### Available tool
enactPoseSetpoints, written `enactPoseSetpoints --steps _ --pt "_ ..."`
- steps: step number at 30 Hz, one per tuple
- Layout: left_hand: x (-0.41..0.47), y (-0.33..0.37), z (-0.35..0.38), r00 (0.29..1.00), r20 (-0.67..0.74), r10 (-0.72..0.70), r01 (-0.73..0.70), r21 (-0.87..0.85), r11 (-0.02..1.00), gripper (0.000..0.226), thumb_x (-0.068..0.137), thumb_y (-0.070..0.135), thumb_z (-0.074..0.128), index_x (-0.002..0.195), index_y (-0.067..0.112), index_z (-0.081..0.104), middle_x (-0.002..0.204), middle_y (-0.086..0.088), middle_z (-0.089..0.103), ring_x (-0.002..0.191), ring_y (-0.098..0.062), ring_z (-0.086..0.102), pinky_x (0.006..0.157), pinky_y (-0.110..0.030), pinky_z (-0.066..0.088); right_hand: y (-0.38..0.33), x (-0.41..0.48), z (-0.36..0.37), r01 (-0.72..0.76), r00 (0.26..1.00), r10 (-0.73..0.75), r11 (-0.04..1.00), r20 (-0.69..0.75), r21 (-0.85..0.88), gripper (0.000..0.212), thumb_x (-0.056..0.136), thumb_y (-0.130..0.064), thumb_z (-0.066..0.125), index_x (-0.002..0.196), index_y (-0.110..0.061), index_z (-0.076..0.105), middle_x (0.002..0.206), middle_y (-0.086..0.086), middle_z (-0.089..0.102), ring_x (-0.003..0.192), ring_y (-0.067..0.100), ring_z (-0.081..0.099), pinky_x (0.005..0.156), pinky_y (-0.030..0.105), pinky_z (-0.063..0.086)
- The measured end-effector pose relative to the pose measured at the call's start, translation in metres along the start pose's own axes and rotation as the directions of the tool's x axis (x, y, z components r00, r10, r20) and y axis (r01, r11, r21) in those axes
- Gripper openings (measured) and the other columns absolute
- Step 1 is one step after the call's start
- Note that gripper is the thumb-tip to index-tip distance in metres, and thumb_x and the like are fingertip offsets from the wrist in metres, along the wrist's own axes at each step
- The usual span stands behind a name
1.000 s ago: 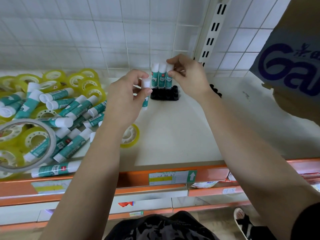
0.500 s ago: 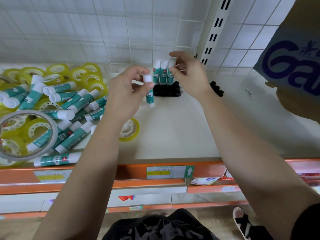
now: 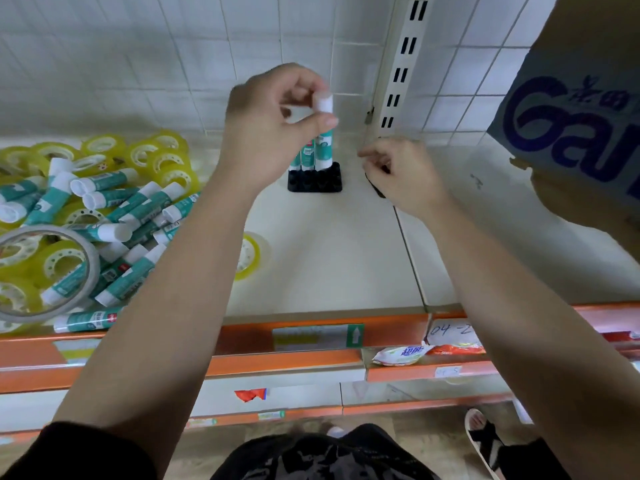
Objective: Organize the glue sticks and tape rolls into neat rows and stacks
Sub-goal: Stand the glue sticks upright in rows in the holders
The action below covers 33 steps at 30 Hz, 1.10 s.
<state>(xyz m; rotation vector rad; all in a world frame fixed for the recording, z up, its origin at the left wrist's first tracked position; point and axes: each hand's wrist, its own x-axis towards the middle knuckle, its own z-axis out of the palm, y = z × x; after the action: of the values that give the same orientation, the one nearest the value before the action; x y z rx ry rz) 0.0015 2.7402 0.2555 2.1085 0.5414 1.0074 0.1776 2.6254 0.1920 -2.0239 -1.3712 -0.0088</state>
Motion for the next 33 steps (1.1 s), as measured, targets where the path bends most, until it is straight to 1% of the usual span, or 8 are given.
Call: enactPoseSetpoints --steps 2,5,9,12,17,23,27,33 --pt "0.012 0.003 0.009 1.0 0.026 0.006 -0.008 0.06 0.998 0.025 0.074 0.032 0.078 0.096 0.026 0.068 0.087 0.02 0.068 0.088 0.009 0.062 0.076 -0.006 0.04 0.007 -0.009 -0.001 0.053 0.998 -0.054 0.998 -0.022 -0.044 0.021 0.085 -0.007 0.06 0.102 -0.007 0.073 0.094 0.009 0.072 0.086 0.022 0.065 0.083 0.028 0.049" --pt "0.026 -0.001 0.026 0.999 0.039 0.005 -0.009 0.11 0.994 0.024 0.074 0.034 0.079 0.094 0.029 0.068 0.082 0.022 0.066 0.089 0.009 0.061 0.075 -0.015 0.044 0.014 -0.017 0.001 0.114 0.991 -0.118 0.992 -0.065 -0.061 0.018 0.081 -0.007 0.059 0.091 -0.008 0.073 0.085 0.007 0.071 0.082 0.025 0.063 0.076 0.036 0.051" --pt "0.034 -0.016 0.043 0.998 0.046 -0.037 0.029 0.178 0.984 0.029 0.074 0.036 0.081 0.099 0.024 0.07 0.079 0.023 0.063 0.081 0.011 0.058 0.08 -0.017 0.046 0.021 -0.018 0.005 0.099 0.994 -0.101 0.994 -0.046 -0.047 0.018 0.08 -0.008 0.058 0.09 -0.009 0.073 0.085 0.005 0.069 0.083 0.025 0.062 0.075 0.035 0.05" --pt "0.038 -0.028 0.047 0.997 0.036 -0.063 0.055 0.197 0.979 0.03 0.072 0.035 0.082 0.097 0.023 0.07 0.081 0.02 0.065 0.072 0.009 0.057 0.084 -0.03 0.051 0.026 -0.019 0.006 0.085 0.995 -0.088 0.994 -0.041 -0.067 0.018 0.082 -0.009 0.059 0.092 -0.011 0.074 0.089 0.005 0.07 0.09 0.027 0.06 0.08 0.032 0.047" --pt "0.044 -0.037 0.051 0.995 0.037 -0.087 0.077 0.222 0.972 0.028 0.072 0.035 0.082 0.095 0.025 0.069 0.081 0.018 0.064 0.069 0.007 0.056 0.088 -0.033 0.05 0.025 -0.017 0.006 0.088 0.995 -0.09 0.995 -0.047 -0.054 0.017 0.082 -0.009 0.058 0.091 -0.011 0.073 0.088 0.005 0.07 0.09 0.027 0.06 0.08 0.032 0.047" --pt "0.042 -0.044 0.058 0.996 0.064 -0.069 0.046 0.31 0.95 0.031 0.074 0.038 0.081 0.098 0.023 0.069 0.089 0.013 0.064 0.093 -0.008 0.062 0.094 -0.034 0.045 0.026 -0.018 0.004 0.082 0.994 -0.084 0.996 -0.066 -0.034 0.015 0.082 -0.004 0.06 0.088 -0.01 0.073 0.085 0.004 0.069 0.084 0.024 0.059 0.076 0.033 0.048" --pt "0.046 -0.046 0.056 0.994 0.083 -0.071 0.039 0.337 0.941 0.03 0.073 0.038 0.082 0.095 0.021 0.07 0.088 0.012 0.065 0.091 -0.009 0.063 0.095 -0.035 0.046 0.026 -0.017 0.006 0.079 0.995 -0.08 0.996 -0.063 -0.031 0.015 0.082 -0.005 0.061 0.088 -0.01 0.073 0.085 0.004 0.068 0.083 0.022 0.059 0.076 0.035 0.05" --pt "0.053 -0.047 0.053 0.986 0.123 -0.112 0.062 0.354 0.933 0.026 0.073 0.036 0.083 0.092 0.023 0.071 0.075 0.019 0.057 0.084 -0.011 0.061 0.097 -0.042 0.046 0.025 -0.018 0.005 0.079 0.993 -0.081 0.997 -0.087 -0.023 0.015 0.08 -0.001 0.061 0.087 -0.007 0.073 0.083 0.005 0.069 0.081 0.023 0.059 0.075 0.031 0.046"
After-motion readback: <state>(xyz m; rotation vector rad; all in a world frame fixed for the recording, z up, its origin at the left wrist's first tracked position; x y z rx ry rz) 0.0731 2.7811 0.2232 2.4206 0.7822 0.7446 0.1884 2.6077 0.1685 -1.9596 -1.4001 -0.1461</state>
